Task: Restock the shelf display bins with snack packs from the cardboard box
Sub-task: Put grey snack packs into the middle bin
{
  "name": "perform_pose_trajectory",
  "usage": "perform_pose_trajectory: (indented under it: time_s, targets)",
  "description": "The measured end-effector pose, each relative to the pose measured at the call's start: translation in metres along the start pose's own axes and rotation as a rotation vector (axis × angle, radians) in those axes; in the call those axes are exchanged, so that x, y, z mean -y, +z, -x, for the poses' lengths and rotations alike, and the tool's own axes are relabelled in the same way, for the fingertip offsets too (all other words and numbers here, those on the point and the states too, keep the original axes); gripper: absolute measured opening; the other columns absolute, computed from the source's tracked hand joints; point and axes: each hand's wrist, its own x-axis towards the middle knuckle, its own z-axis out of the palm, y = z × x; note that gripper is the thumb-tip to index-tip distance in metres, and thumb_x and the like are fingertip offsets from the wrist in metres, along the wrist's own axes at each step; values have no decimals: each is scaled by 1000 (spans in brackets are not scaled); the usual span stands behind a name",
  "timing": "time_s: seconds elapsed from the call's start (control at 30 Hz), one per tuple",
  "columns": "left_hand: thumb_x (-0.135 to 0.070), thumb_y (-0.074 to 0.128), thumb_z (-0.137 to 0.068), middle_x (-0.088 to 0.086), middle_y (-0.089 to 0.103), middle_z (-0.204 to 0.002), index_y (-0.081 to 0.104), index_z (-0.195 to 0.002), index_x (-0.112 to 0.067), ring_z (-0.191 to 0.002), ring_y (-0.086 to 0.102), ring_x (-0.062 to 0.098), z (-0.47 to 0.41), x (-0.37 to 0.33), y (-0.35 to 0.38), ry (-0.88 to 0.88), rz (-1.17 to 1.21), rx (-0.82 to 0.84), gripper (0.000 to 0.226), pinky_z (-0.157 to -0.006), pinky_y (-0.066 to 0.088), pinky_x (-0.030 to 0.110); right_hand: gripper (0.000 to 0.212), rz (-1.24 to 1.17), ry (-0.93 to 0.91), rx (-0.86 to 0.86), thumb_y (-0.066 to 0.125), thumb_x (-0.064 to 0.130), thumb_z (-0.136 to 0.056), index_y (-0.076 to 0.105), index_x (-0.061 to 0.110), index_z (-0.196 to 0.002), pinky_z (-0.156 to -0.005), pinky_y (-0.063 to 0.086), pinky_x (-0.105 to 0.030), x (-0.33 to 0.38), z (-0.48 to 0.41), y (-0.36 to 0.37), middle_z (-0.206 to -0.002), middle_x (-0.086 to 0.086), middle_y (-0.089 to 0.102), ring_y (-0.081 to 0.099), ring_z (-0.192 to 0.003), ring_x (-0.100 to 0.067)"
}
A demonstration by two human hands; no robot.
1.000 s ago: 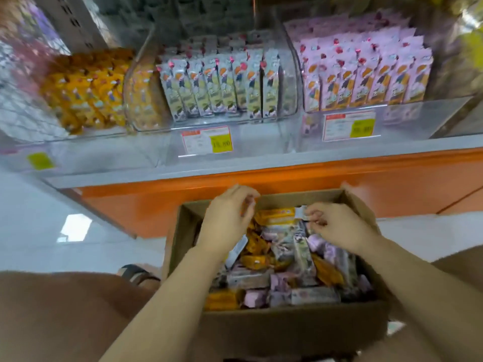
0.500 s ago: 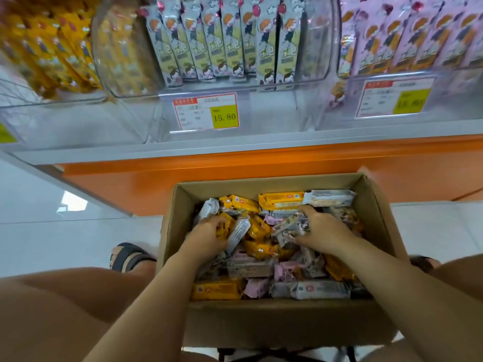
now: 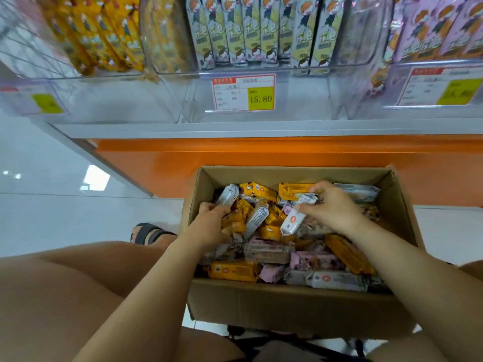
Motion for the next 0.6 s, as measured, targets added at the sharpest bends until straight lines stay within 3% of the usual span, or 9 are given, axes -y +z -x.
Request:
perform_pose_trajectory:
  time_s: [0.1, 0.2, 0.3, 0.37, 0.47, 0.6]
  targets:
    - [-24, 71, -83, 14, 49, -132, 35, -143, -16, -123, 43, 24, 4, 2, 2, -23, -24, 46, 70, -95, 38, 28, 22, 54, -49, -67, 71, 20, -85, 55, 8, -92, -64, 39, -25, -8, 3, 3, -90, 3, 54, 55, -94, -18]
    - [-27, 73, -82, 14, 51, -129, 32, -143, -14, -116, 51, 27, 4, -2, 5, -72, -50, 54, 74, -88, 44, 32, 14, 134, -60, -102, 69, 17, -86, 59, 11, -93, -79, 39, -25, -19, 6, 2, -104, -5, 61, 56, -107, -23]
    - [-26, 74, -81, 15, 41, -136, 32, -142, -12, -123, 46, 31, 6, -9, 11, -100, -99, 70, 75, -99, 45, 38, 37, 299, -78, -103, 70, 21, -85, 58, 11, -118, -85, 48, -34, -24, 6, 2, -117, -11, 64, 62, -105, -30]
    - [-26, 76, -79, 12, 30, -142, 34, -140, -15, -126, 42, 33, 7, -12, 15, -88, -87, 72, 74, -102, 43, 42, 49, 408, -90, -52, 70, 24, -85, 52, 13, -129, -83, 48, -33, -22, 5, 1, -123, -9, 60, 62, -101, -27]
    - [-30, 73, -81, 11, 20, -143, 36, -137, -19, -121, 45, 35, 11, -14, 20, -64, -169, 54, 68, -100, 45, 40, 55, 441, -74, 25, 71, 26, -84, 48, 18, -134, -85, 47, -33, -23, -1, -1, -135, -9, 51, 61, -102, -26]
    - [-32, 68, -86, 12, 26, -138, 45, -133, -18, -122, 43, 31, 11, -13, 20, -49, -198, -20, 54, -101, 44, 37, 57, 415, -23, 108, 70, 33, -84, 48, 22, -135, -96, 45, -39, -23, -6, -2, -141, -8, 44, 53, -115, -27]
